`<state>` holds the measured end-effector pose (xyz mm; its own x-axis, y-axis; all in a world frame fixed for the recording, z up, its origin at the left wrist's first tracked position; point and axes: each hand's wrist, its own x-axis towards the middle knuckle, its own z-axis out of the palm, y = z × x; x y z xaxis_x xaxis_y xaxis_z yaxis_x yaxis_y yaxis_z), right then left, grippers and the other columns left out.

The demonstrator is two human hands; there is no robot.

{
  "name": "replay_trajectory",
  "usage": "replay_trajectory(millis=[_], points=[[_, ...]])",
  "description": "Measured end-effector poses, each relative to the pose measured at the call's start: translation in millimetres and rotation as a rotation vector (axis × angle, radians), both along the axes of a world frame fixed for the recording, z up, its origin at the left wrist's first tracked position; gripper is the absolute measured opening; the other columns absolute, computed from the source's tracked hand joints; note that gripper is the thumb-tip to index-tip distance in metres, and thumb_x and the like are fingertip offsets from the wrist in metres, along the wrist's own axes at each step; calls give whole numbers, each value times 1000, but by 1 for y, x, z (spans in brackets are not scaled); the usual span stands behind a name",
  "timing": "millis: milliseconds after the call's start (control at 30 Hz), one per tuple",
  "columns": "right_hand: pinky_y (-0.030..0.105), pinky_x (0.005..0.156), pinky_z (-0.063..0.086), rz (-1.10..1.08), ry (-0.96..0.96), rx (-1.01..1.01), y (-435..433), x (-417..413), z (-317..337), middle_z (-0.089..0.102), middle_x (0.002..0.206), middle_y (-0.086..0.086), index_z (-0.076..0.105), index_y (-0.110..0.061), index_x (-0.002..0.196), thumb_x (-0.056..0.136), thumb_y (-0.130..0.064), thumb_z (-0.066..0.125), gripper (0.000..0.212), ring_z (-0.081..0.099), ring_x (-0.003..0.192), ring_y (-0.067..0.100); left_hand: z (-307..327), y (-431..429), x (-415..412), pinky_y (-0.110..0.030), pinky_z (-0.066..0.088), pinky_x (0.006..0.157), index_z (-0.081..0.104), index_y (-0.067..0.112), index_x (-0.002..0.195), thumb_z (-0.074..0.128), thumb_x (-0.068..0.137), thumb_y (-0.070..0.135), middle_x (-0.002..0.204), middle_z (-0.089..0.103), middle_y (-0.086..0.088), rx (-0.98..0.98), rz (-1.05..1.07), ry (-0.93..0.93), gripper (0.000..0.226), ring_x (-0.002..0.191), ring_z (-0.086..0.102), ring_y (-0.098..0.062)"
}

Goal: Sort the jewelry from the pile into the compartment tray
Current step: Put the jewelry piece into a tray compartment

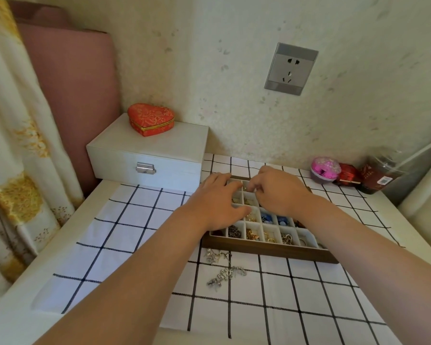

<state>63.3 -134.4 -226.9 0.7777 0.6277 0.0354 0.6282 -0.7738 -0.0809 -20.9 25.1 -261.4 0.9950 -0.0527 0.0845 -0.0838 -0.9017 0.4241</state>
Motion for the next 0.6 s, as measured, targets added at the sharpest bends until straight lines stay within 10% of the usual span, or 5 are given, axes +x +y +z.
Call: replay_trajectory(millis=[600], points=[[27,75,46,55,-45,159,-13,-47,19,54,106,-11,66,-36,120,97,-22,51,31,57,90,8,10,6,-24,-38,36,111,44,30,144,55,94,48,145,44,7,-69,-41,-145,54,137,34,-13]])
